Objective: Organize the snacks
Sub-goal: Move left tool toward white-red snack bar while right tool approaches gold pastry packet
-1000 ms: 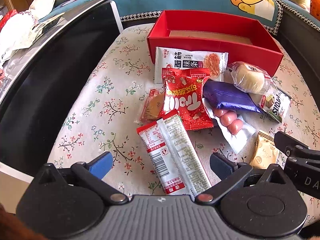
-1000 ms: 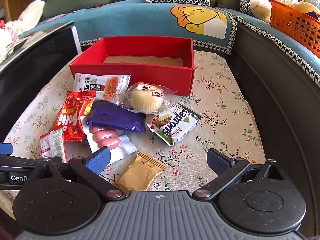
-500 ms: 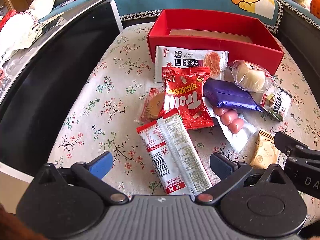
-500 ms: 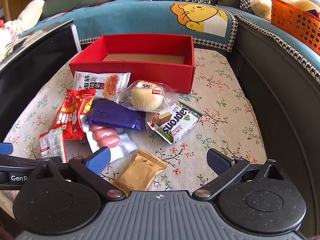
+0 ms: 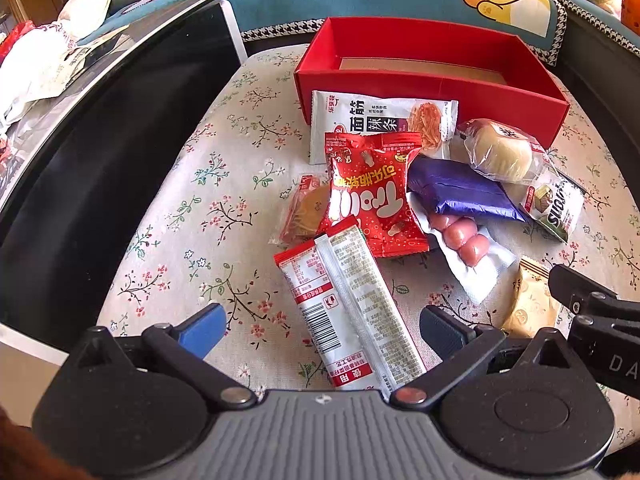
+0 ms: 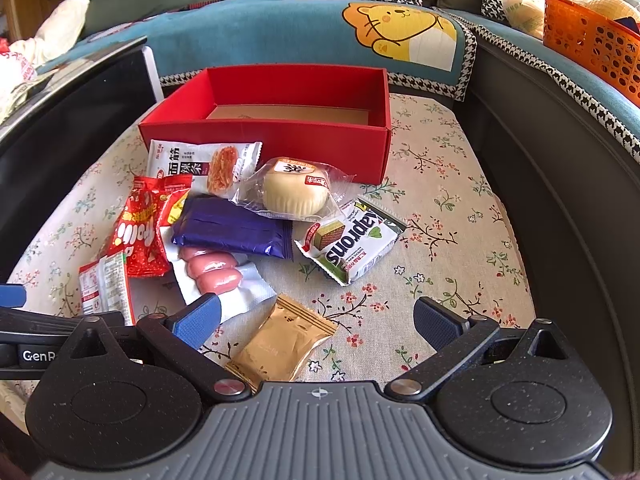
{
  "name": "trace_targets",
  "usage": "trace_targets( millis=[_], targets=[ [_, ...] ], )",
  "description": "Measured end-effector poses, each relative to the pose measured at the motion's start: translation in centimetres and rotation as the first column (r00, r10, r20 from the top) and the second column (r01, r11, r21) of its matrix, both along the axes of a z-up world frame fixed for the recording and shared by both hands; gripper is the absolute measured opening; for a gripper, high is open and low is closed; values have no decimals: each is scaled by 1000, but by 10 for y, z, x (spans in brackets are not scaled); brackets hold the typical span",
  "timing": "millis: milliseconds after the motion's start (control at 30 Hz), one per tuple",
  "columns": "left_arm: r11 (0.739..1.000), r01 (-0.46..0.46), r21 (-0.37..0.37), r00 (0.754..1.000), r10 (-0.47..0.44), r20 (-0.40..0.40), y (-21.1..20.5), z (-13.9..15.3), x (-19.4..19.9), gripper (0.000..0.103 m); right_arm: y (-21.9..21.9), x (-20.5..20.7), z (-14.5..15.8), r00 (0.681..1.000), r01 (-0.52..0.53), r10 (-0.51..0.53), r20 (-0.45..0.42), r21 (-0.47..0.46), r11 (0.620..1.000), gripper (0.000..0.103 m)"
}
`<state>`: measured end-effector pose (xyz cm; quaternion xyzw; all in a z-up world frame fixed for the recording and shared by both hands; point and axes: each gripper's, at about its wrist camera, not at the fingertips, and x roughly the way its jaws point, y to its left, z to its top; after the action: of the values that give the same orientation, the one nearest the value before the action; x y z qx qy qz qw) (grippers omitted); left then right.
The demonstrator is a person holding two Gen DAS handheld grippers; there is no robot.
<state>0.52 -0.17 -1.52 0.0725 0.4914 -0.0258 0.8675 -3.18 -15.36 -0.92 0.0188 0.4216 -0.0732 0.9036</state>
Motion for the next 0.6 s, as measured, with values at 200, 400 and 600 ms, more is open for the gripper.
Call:
trace_targets(
  millis=[200,400,600],
  targets=[
    [1000,-1,7,1000,1,-7,-1,-1,0,103,0,1,-1,1000,-3,3,-9,2,1000,103],
    [1000,-10,8,1000,10,-19,-1,-4,2,103,0,2,-2,1000,-6,6,-22,8,1000,103],
    [999,-34,-13,997,33,-68,2,-12,7,103,2,4,-3,999,-12,13,-37,20,1000,103]
  ],
)
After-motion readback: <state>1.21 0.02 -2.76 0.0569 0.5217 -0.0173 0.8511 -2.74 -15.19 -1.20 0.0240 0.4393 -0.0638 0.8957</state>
